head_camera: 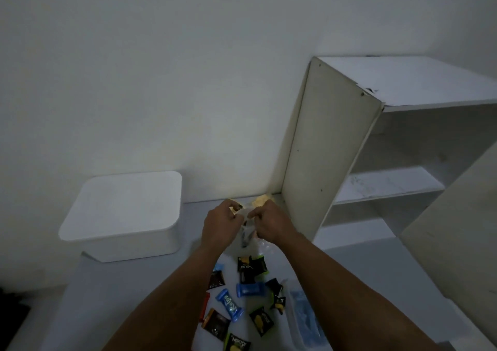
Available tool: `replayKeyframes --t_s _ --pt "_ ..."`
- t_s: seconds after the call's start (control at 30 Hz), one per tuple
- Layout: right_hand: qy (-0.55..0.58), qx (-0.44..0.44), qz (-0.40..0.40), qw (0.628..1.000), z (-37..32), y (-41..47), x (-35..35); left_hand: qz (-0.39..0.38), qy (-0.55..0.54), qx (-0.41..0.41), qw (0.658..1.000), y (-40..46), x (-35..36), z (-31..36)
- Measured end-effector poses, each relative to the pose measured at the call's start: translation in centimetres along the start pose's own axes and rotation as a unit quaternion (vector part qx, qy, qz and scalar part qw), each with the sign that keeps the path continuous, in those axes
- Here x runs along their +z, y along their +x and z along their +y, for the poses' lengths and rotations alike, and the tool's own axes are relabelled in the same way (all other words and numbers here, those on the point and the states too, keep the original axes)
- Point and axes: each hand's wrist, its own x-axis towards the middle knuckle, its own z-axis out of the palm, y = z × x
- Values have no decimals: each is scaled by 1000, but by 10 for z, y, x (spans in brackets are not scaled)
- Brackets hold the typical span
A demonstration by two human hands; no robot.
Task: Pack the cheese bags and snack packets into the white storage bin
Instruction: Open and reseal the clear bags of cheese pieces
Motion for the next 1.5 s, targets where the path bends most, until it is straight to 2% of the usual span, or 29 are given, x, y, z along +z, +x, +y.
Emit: replayKeyframes --t_s 0.07,0.17,0.33,0.47,0.7,0.77,0.83,0.93,1.07,1.13,1.27,1.37,1.5 --pt "-80 12 -69 994 7 1 -6 17 12 -9 1000 -2 6 4" --pt "-156 22 -110 981 15 0 -12 20 52 -51 997 -5 18 7" --pt "-134 -30 -153 979 30 3 -21 45 49 -77 995 -6 34 8" --pt "-87 -80 -102 988 43 6 -30 40 55 -57 996 -7 40 17" --pt "32 -114 49 992 48 6 -28 88 73 18 993 -12 46 20" --pt "70 -104 60 990 48 6 -28 82 86 31 992 -12 44 18" --pt "98 -92 38 990 46 9 -30 69 100 37 992 -11 41 15" --pt "101 -70 -11 992 43 17 -30 38 121 39 991 -10 36 4" --pt "102 -35 -27 994 34 20 -21 2 129 15 992 -15 26 -7" --pt "120 -10 -36 992 29 22 -15 8 107 -3 994 -17 20 -12" --pt "191 42 -66 979 17 31 -15 -8 -27 -55 998 -20 2 -22" --pt "252 99 -63 961 2 31 -31 -36 -69 -47 996 -14 -10 -33" --pt "292 149 -66 942 -3 37 -44 -24 -102 -30 994 2 -28 -42"
